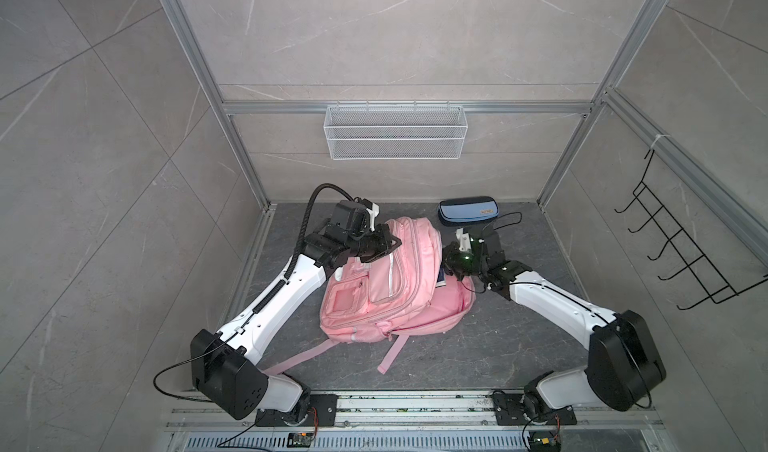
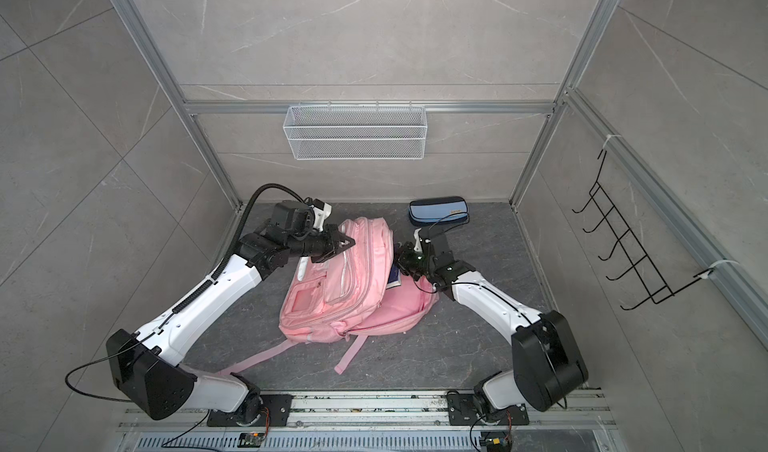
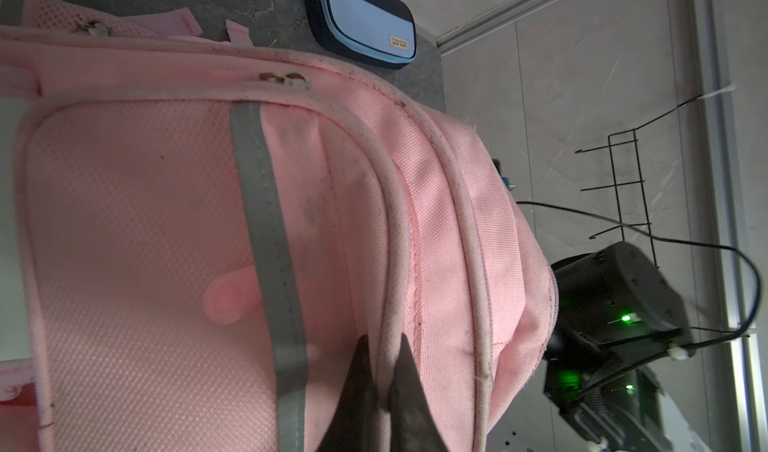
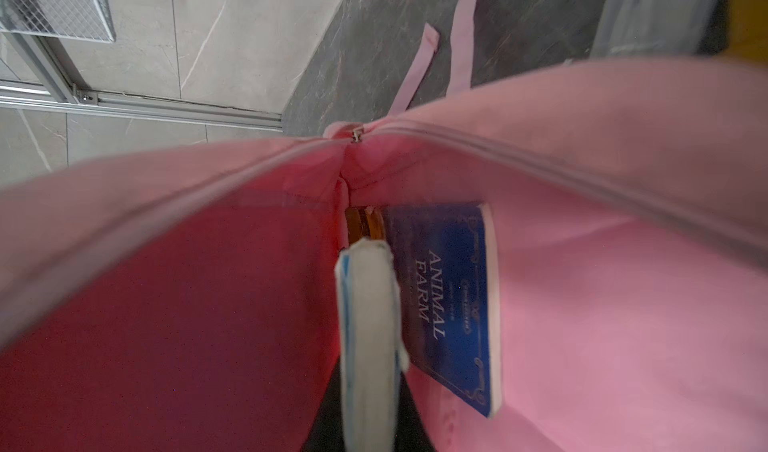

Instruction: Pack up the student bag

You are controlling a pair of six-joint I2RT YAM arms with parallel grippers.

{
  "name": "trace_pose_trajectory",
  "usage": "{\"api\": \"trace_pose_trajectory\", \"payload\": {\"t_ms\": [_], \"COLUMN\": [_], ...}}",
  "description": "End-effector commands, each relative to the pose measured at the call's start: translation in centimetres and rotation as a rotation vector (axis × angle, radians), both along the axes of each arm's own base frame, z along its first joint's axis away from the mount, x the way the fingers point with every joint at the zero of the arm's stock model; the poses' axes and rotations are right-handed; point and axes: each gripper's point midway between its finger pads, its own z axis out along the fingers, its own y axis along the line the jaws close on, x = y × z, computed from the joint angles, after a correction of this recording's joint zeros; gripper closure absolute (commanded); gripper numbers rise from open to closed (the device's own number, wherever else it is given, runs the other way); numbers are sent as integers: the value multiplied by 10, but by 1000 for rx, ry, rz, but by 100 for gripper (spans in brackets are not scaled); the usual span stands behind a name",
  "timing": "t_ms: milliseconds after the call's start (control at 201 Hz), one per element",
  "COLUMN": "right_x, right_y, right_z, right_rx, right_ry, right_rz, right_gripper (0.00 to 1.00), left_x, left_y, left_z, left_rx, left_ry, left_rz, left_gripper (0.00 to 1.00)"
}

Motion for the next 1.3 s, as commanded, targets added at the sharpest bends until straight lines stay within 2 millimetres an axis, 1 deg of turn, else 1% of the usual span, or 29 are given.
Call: {"api": "trace_pose_trajectory", "payload": {"t_ms": [0,65,130,204,264,349,389,433,488,528,583,613,682,687,717,767,867,872,927,971,1021,1046,1076,1146,1225,1295], "right_x": [21,26,30,34,35,35,36,37,38,37,37,35,29,29,25,15,-7,-9,-22,-34,-48,-56,-64,-82,-101,-116], "right_y": [24,33,36,38,40,37,33,28,19,12,0,-7,-26,-27,-35,-50,-91,-94,-116,-132,-142,-147,-150,-149,-135,-114], "right_z": [11,2,-10,-32,-47,-59,-55,-46,-33,-22,-7,0,12,9,13,13,14,18,23,32,41,42,41,36,30,22], "right_rx": [98,84,55,26,35,61,69,65,42,30,22,23,-17,-22,-35,-71,-175,-178,-236,-295,-374,-415,-450,-509,-564,-581], "right_ry": [-75,-75,-83,-65,-46,-24,-30,-49,-68,-90,-115,-121,-154,-148,-148,-129,-82,-89,-88,-105,-131,-128,-124,-124,-143,-160], "right_rz": [-8,13,17,24,24,15,9,10,16,17,1,-11,-23,-25,-33,-40,-94,-99,-129,-147,-128,-116,-94,-21,82,196], "right_gripper": [100,100,100,99,90,71,58,44,30,25,20,16,7,7,6,5,5,5,5,5,5,5,5,6,7,7], "left_x": [11,13,14,15,16,18,18,19,21,22,24,26,29,30,32,35,42,42,47,51,56,58,61,67,70,70], "left_y": [-15,-19,-22,-23,-23,-20,-18,-17,-17,-17,-17,-16,-15,-15,-14,-13,-16,-16,-19,-22,-25,-28,-33,-47,-66,-80], "left_z": [78,74,71,66,64,61,58,54,48,44,40,37,29,29,24,17,1,0,-13,-25,-38,-44,-47,-56,-67,-74], "left_rx": [-200,-207,-215,-218,-222,-216,-208,-204,-196,-193,-192,-187,-171,-170,-163,-155,-128,-125,-96,-78,-63,-64,-70,-58,-49,-47], "left_ry": [-205,-193,-185,-174,-171,-168,-164,-159,-149,-141,-137,-132,-117,-115,-107,-89,-60,-58,-43,-27,-7,7,16,26,34,41], "left_rz": [24,27,27,28,33,53,64,67,74,78,84,90,102,103,108,115,113,112,103,96,105,111,114,113,99,85], "left_gripper": [100,100,100,100,100,100,100,100,100,100,100,100,100,100,100,100,100,100,100,100,100,100,100,100,92,79]}}
